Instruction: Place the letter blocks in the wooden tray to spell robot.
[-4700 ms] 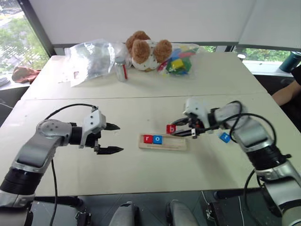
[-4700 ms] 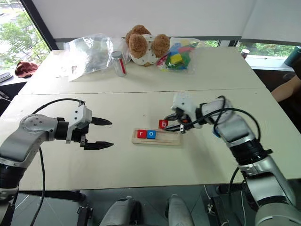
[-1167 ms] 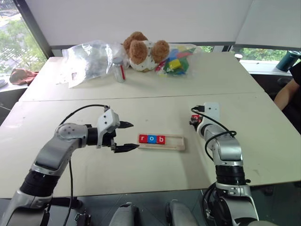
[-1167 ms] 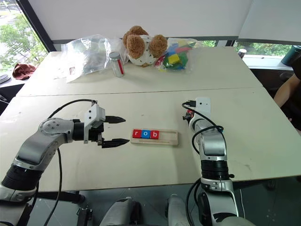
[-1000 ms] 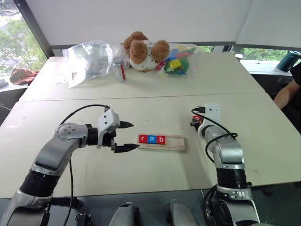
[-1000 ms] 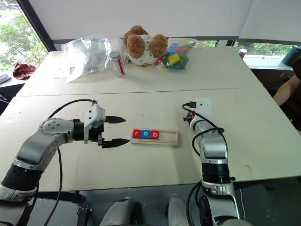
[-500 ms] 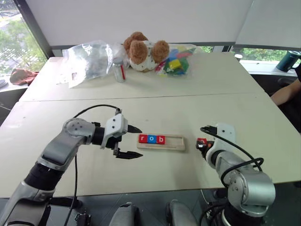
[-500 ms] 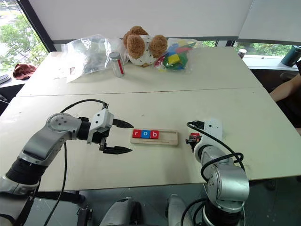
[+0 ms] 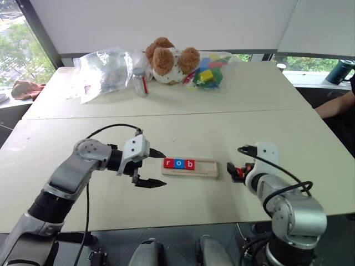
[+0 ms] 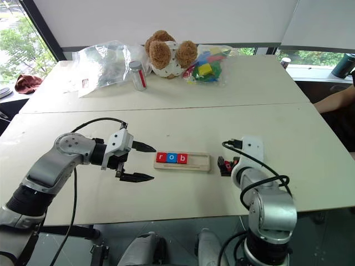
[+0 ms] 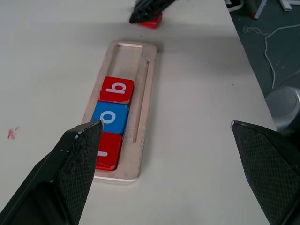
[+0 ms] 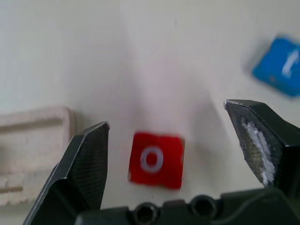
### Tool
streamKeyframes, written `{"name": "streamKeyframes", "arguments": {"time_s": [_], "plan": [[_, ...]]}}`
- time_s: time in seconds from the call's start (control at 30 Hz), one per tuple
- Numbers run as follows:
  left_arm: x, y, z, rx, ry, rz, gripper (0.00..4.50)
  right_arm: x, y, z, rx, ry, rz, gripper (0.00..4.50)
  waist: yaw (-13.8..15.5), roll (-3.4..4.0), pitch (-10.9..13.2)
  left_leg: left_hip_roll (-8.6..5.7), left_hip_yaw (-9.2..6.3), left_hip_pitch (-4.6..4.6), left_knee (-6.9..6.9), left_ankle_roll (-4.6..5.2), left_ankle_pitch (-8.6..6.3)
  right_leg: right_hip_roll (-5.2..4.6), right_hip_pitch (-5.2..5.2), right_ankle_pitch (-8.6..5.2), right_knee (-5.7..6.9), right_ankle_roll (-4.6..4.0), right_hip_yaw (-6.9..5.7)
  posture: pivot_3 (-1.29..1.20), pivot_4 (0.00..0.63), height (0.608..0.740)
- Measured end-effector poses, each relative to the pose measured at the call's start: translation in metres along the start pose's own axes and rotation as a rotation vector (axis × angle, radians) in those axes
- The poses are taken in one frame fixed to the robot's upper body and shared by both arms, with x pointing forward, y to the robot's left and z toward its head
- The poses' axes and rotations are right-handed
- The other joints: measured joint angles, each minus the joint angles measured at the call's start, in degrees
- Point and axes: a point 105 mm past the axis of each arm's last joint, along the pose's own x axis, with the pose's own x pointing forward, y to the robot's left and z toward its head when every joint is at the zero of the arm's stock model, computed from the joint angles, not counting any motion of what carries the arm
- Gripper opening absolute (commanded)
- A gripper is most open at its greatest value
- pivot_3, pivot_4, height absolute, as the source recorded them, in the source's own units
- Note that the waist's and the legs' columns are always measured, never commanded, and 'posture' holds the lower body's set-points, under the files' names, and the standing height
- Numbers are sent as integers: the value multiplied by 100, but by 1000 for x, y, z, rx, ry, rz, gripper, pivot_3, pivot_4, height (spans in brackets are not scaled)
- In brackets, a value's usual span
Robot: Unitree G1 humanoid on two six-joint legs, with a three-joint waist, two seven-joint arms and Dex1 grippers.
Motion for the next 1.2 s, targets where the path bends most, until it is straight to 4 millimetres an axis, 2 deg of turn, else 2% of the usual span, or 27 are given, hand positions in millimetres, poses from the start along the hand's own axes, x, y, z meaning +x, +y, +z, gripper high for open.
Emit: {"name": "streamKeyframes", "arguments": {"time_s": [0.1, 0.13, 0.23, 0.33, 0.37, 0.43, 0.5, 0.67, 0.9, 1.0, 1.17, 1.2], "plan": [[-8, 3, -5, -17, 22, 10, 4500, 3, -18, 33, -186, -112, 89, 4403, 0, 0, 3, 0, 2, 0, 0, 6, -3, 0, 5, 0, -8, 0, -2, 0, 150, 740], [-10, 3, -4, -19, 21, 11, 4500, 4, -18, 43, -234, -151, 161, 4403, -4, -2, 4, 4, 1, 2, 0, 7, -4, 5, 7, 0, -11, 0, -3, 0, 150, 740], [-16, 1, 6, -26, -26, -10, 4500, 2, -20, 50, -481, -190, 432, 4403, 22, -3, 7, 7, 0, 0, -3, 17, -9, 9, 12, -2, -21, 3, -7, 0, 150, 740], [-21, -2, 16, -28, -62, -19, 4500, 0, -29, 35, -624, -176, 652, 4403, 15, -12, 9, 9, 4, 0, -1, 23, -13, 8, 17, -5, -25, 8, -2, 0, 150, 740], [-22, -3, 19, -21, -69, -21, 4500, 3, -36, 24, -661, -147, 723, 4403, 12, -11, 9, 8, 9, 2, 2, 23, -13, 3, 19, -4, -24, 9, 0, 0, 150, 740], [-24, -5, 20, -15, -68, -14, 4500, 10, -47, 3, -697, -84, 801, 4403, 3, -11, 9, 8, 15, 6, 5, 23, -13, -4, 20, -4, -20, 8, 7, 0, 150, 740], [-27, -6, 18, -22, -59, 1, 4500, 15, -49, -9, -703, -51, 857, 4403, -22, -10, 10, 10, 16, 9, 7, 23, -13, -5, 18, -4, -13, 8, 11, 0, 150, 740], [-28, -7, 16, -31, -49, 25, 4500, 24, -49, -7, -720, -74, 902, 4403, 8, -7, 11, 13, 11, 11, 7, 19, -11, -6, 17, -4, -8, 7, 14, 0, 150, 740], [-28, -3, 6, -66, -40, 91, 4500, 33, -43, -18, -672, -79, 923, 4403, 30, -7, 10, 8, 10, 7, 9, 15, -9, -16, 17, -3, -11, 6, 14, 0, 150, 740], [-26, -3, 2, -80, -39, 105, 4500, 32, -43, -20, -667, -85, 918, 3565, 32, -7, 10, 9, 6, 8, 6, 14, -9, -16, 17, -3, -11, 6, 12, 0, 150, 740], [-25, -1, -4, -103, -37, 115, 4500, 29, -39, -23, -676, -96, 920, 1115, 29, -6, 10, 8, 6, 8, 7, 13, -9, -16, 17, -3, -11, 6, 13, 0, 150, 740], [-25, -1, -5, -106, -36, 116, 4500, 28, -39, -23, -679, -98, 918, 1130, 29, -6, 10, 8, 6, 8, 7, 12, -9, -16, 17, -3, -10, 6, 13, 0, 150, 740]]}}
